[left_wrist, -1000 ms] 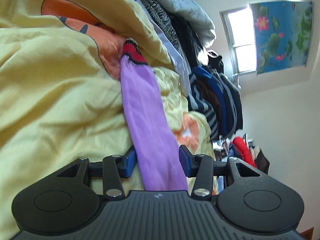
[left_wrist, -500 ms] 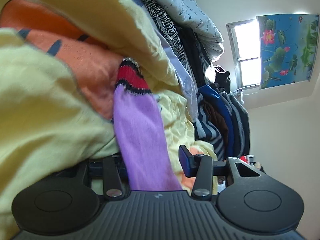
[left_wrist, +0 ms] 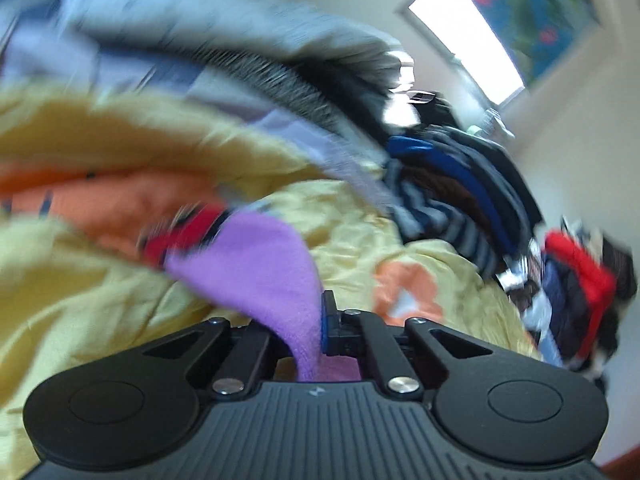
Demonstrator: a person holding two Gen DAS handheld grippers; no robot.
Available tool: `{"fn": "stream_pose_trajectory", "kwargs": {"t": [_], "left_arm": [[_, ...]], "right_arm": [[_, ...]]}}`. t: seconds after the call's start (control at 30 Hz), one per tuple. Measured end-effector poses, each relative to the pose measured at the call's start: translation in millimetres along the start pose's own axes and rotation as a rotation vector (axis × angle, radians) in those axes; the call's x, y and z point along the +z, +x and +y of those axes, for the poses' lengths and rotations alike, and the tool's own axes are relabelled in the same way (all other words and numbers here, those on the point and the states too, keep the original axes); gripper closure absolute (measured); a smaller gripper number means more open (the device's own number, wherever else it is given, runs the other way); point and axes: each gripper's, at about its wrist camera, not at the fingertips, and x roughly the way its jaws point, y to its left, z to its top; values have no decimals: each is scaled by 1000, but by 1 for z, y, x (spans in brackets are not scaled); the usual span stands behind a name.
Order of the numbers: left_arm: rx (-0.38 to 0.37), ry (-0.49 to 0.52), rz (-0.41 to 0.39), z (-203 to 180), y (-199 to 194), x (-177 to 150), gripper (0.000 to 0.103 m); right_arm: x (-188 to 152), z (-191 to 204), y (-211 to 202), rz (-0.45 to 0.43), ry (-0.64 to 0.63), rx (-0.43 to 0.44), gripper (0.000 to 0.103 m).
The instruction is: Fold small clothes
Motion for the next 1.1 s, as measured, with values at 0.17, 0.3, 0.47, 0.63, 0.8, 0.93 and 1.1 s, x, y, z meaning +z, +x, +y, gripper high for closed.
{"fn": "stream_pose_trajectory", "kwargs": {"t": [0.17,0.3,0.47,0.63,0.8,0.93,1.1], "left_arm": [[-63,141,-54,-49,-38,-13,99],[-128,188,-65,-84,-66,-33,100],[-171,259,-80,-128,-97,-68,100],[-218,443,-152,-179,-139,-117,100],[-273,604,-194,-223,-172,-172,100],[-290,739,-187,-253,-182,-223,100],[-286,923,-153,-279,-178,-290,100]], "right_arm": [[0,-1,-1,-4,7,2,14],[0,-5,-2,-13,29,10,14],[0,-16,-7,-40,92,38,14],[-1,-50,-24,-80,283,16,14],[-1,-86,-47,-120,373,-93,14],[-5,-114,-63,-150,433,-149,14],[-14,-144,-79,-174,503,-214,14]]}}
